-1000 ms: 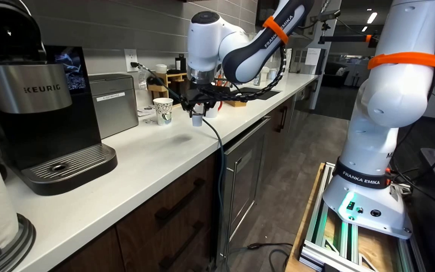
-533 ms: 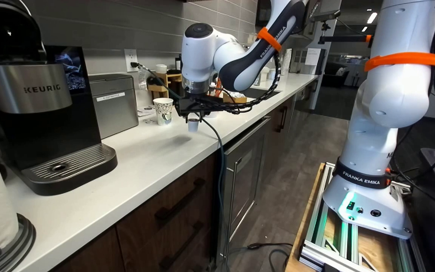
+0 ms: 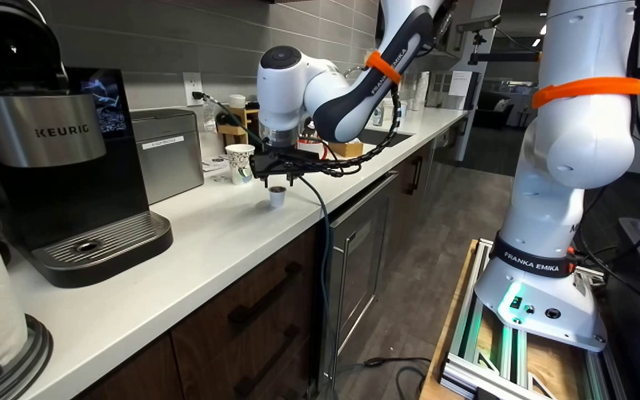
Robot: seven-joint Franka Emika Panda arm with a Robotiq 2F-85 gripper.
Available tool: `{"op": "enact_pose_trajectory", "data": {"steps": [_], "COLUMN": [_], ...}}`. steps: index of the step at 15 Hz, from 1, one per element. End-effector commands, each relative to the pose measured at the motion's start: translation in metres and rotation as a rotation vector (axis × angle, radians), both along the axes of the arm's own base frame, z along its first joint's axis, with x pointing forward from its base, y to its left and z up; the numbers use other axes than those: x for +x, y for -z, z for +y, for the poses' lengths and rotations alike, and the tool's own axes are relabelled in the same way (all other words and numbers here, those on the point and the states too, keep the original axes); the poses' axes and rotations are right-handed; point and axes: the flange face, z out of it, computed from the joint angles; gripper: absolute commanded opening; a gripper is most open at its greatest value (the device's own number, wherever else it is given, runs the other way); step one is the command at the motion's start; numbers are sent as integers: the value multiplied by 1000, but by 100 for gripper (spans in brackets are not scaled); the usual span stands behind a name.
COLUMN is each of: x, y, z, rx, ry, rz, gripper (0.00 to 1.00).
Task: Remove the coffee pod from the coffeemaker
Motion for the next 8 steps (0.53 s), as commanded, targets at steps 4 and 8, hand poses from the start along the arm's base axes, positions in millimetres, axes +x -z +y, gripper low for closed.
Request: {"op": "enact_pose_trajectory", "data": {"steps": [4, 8], "x": [-11, -47], "y": [-75, -138], "z": [22, 65], "rx": [145, 163], "ry": [-85, -338], "rz": [40, 35], "gripper": [100, 100]}}
